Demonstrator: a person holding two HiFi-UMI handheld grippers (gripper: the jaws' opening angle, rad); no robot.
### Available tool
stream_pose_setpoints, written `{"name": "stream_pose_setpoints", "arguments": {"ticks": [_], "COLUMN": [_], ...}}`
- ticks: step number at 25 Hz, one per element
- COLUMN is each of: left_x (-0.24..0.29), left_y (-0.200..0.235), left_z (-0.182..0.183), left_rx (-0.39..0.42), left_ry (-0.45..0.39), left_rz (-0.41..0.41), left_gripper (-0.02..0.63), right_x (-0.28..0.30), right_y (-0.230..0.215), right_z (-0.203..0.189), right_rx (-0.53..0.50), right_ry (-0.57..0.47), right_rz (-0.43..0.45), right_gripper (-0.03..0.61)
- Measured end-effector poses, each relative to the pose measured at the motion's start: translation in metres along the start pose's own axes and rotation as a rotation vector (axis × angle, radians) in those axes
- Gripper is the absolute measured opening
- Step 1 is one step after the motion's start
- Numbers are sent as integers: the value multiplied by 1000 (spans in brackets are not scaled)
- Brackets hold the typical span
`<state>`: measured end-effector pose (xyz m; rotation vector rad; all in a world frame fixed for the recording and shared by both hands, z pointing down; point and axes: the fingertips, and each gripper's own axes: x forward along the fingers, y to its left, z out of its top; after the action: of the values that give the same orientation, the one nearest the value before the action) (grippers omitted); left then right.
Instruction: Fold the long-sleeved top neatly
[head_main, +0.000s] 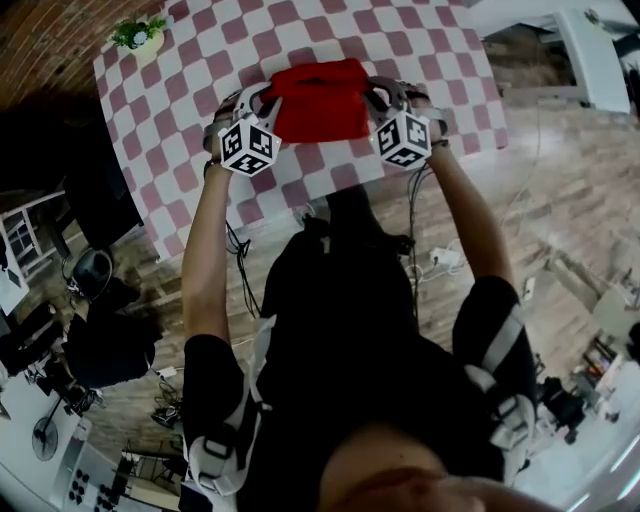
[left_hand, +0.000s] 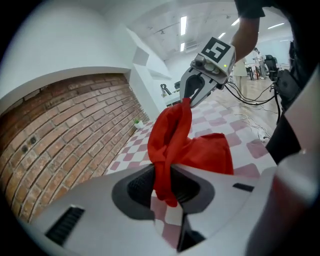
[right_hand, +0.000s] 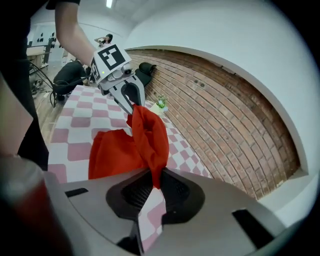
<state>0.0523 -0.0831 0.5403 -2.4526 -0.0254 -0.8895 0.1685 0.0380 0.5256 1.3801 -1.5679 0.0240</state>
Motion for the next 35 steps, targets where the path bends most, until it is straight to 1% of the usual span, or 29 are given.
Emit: {"name": "stream_pose_setpoints", "arguments": {"ticks": [3,5,7,9,12,17,19,20,22,24,25,26,28,31,35], "left_x": [-6,-7,-4,-1,5,16,17,17,15,8,3,-3,-15,-32,-39], "left_y": [-30,-48,-64,-81,-101,-121,-125,-126,-129,-132,-132,-132,-130,-122,-105], "left_z": [-7,-15,-24,-35,-51,-69,-74,-76,-74,-67,-63,-59,-50,-33,-3], "left_rx": [67,118,152,165,163,151,136,116,37,-54,-81,-93,-89,-81,-93], "left_ry": [18,43,64,86,117,153,170,177,167,130,113,97,71,30,-29], "left_rz": [-24,-39,-59,-79,-101,-126,-127,-129,-150,-187,-202,-212,-219,-216,-201], "left_gripper": [80,80,80,80,80,80,80,81,90,167,185,195,197,198,198], "right_x": [-10,-10,-8,-5,1,9,11,11,8,3,-1,-6,-16,-33,-48], "right_y": [38,61,79,96,117,139,143,143,141,139,138,137,132,119,90], "right_z": [-15,-25,-35,-43,-52,-67,-67,-66,-63,-59,-56,-54,-47,-35,-22], "right_rx": [-26,-22,-15,-13,-8,4,13,19,35,58,73,90,134,203,248], "right_ry": [21,31,46,61,73,95,95,93,85,68,58,48,29,-16,-68], "right_rz": [15,36,53,67,85,107,106,102,93,99,109,118,137,160,138], "right_gripper": [48,48,48,48,48,48,48,48,49,52,59,74,96,105,106]}}
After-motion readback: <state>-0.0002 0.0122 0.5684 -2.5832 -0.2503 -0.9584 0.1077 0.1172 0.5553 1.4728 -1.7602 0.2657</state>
